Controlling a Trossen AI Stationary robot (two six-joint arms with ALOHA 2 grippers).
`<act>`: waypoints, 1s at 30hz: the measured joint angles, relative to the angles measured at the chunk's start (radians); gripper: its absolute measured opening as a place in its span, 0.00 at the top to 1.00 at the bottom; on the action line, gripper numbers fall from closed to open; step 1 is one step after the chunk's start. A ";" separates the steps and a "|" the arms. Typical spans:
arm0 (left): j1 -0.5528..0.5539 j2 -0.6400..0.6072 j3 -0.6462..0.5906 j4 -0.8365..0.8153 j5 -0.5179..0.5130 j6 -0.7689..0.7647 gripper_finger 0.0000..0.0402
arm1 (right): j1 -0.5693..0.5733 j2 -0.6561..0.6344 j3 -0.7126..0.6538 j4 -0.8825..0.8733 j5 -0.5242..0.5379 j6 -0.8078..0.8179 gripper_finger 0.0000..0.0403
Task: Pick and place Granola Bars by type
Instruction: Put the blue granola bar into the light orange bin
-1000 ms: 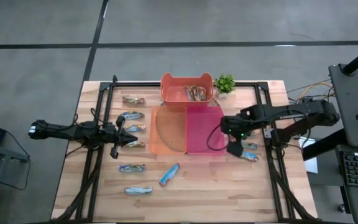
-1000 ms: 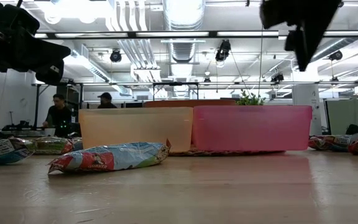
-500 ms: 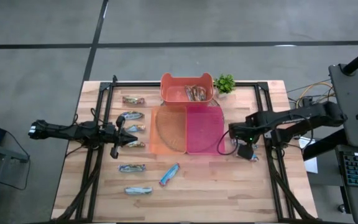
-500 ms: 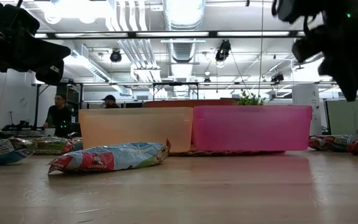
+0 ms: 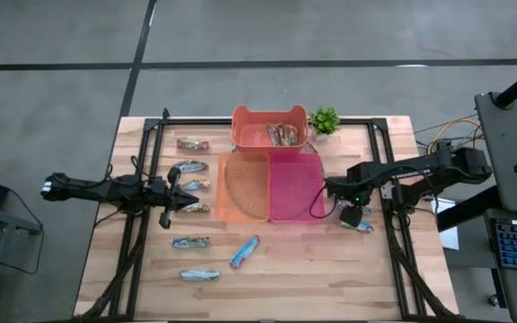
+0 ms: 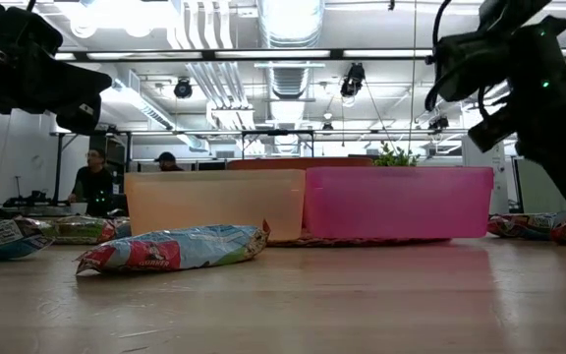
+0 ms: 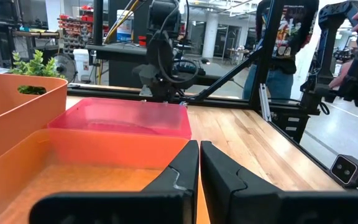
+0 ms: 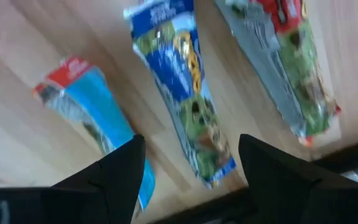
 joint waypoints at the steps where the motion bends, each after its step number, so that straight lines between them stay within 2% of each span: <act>1: 0.000 0.000 0.000 0.000 0.000 0.000 1.00 | -0.003 0.003 -0.006 0.012 0.000 -0.001 0.39; 13: 0.000 0.000 0.000 0.000 0.000 0.000 1.00 | -0.051 0.004 -0.099 0.098 -0.004 0.007 0.41; 21: 0.000 0.000 0.000 0.000 0.000 0.000 1.00 | -0.052 0.024 -0.121 0.135 -0.060 0.008 0.43; 25: 0.000 0.000 0.000 0.000 0.000 0.000 1.00 | -0.052 0.024 -0.122 0.135 -0.060 0.010 0.53; 30: 0.000 0.000 0.000 0.000 0.000 0.000 1.00 | -0.052 0.024 -0.130 0.134 -0.060 0.009 0.75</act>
